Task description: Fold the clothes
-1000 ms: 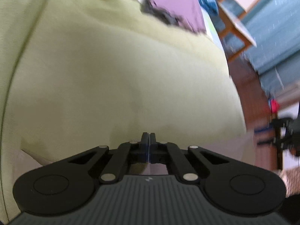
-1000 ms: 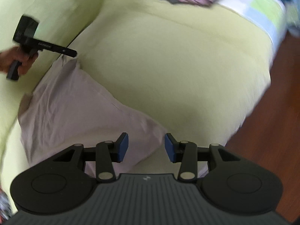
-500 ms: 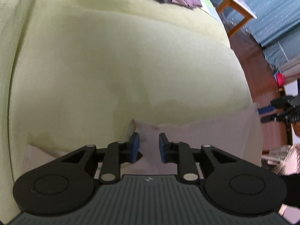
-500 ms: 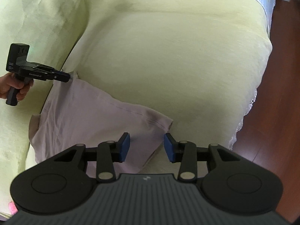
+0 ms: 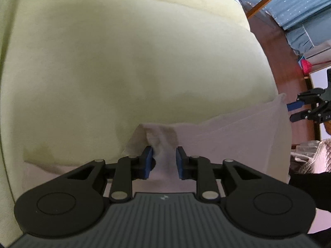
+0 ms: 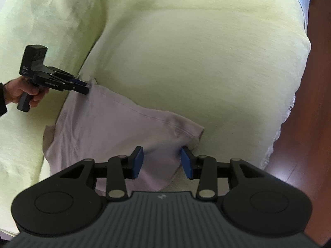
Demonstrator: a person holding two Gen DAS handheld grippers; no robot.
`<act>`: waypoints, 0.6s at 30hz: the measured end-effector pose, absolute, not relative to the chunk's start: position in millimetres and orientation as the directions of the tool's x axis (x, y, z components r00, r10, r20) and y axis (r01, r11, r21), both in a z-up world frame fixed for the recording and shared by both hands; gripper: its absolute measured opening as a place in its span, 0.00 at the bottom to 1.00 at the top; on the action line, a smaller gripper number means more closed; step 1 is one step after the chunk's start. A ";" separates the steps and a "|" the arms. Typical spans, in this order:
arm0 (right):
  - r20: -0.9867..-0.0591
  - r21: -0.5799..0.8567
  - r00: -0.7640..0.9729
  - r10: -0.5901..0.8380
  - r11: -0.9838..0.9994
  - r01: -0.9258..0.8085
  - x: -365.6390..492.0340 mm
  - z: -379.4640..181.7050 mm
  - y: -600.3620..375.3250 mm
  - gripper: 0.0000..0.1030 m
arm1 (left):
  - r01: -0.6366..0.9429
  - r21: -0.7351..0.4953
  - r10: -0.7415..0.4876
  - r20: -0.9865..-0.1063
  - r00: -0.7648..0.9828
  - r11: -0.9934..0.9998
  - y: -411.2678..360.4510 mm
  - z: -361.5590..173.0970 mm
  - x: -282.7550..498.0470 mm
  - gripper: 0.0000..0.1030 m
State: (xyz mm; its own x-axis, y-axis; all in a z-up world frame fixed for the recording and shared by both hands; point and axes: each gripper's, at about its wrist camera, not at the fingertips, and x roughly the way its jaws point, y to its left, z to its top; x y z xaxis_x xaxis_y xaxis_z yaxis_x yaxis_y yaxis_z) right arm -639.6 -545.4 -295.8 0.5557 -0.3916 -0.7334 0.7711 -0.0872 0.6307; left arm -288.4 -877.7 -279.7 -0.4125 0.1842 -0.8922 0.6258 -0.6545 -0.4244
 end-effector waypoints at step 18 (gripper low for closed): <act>-0.735 0.642 0.548 -0.400 -0.151 0.751 -647.2 -294.2 -542.4 0.00 | 0.647 -0.405 0.121 -0.892 -0.436 -0.646 -879.1 -285.1 -285.0 0.00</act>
State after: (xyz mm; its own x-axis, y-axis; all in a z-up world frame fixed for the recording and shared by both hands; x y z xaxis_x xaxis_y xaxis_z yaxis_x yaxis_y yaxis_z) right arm -647.2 -542.4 -294.2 0.5480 -0.3997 -0.7348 0.7515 -0.1505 0.6423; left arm -285.0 -879.1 -285.1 -0.4362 0.1214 -0.8916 0.6469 -0.6464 -0.4045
